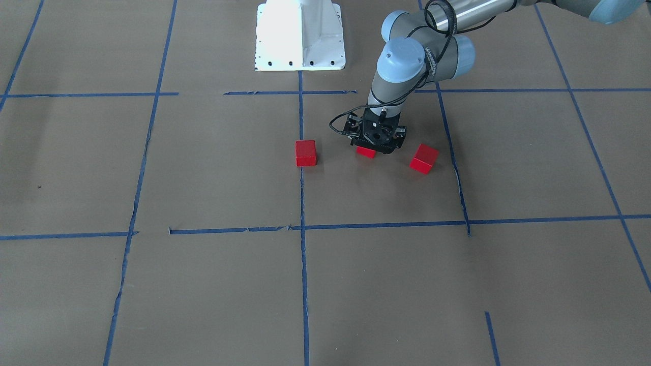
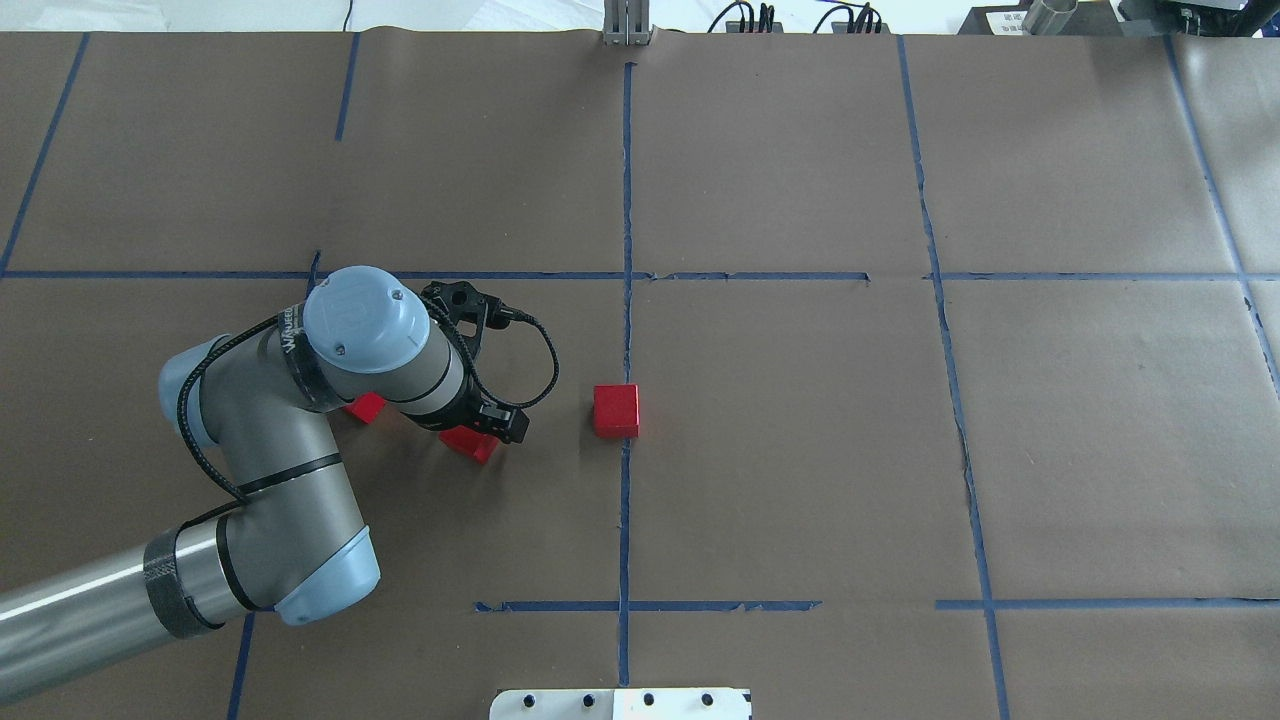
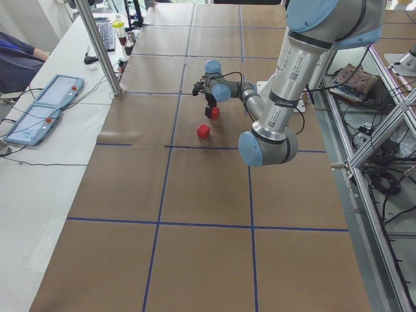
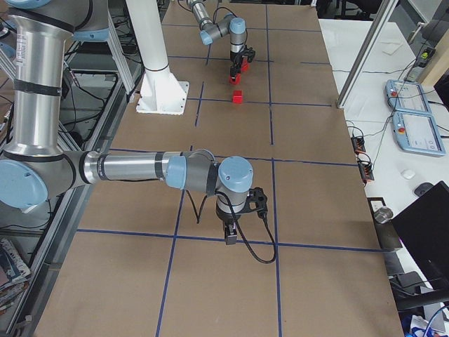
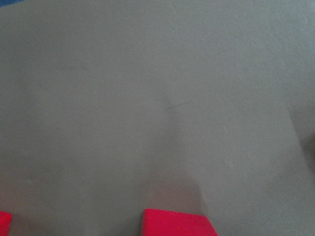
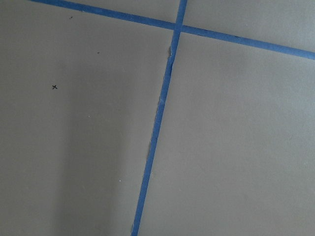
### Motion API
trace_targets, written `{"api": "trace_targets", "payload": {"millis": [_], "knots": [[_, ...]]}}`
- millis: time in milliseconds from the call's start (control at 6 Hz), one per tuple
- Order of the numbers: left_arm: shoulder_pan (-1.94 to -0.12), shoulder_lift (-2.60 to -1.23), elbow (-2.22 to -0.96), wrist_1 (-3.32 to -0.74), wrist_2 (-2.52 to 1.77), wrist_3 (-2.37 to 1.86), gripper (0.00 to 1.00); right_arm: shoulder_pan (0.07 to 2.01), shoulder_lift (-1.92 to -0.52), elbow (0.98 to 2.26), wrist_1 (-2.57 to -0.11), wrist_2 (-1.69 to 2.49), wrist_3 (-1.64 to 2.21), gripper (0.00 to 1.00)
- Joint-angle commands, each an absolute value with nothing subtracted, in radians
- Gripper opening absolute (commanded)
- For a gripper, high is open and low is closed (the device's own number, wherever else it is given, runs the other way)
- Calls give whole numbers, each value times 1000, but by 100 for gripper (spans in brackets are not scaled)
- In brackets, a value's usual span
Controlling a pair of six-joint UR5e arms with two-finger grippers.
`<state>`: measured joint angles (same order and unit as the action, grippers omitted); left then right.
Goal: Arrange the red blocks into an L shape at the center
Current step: 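Move the left gripper down onto the red cube nearer the center, then grasp the red cube with the left gripper and carry it toward the placed cube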
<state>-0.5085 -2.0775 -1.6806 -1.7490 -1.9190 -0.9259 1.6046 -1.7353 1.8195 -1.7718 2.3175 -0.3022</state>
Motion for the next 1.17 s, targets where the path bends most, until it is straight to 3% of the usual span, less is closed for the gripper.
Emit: {"api": "trace_targets", "payload": {"millis": [0,333,667,1000], "knots": [[-514,-2086,-1681,-1747,-1919,-928,9,1606,-1736,1819,-1772,2318,-302,100],[-560,-2150,-1674,-1698,-1921,-1041,8,1605,-1736,1819,-1772,2318,-302,100],[-578,-2340,-1468,-1683,-1919,-1164,8,1605,-1736,1821,-1772,2319,-302,100],[-577,-2435,-1367,-1690,-1919,-1245,8,1605,-1735,1819,-1772,2318,-302,100]]}}
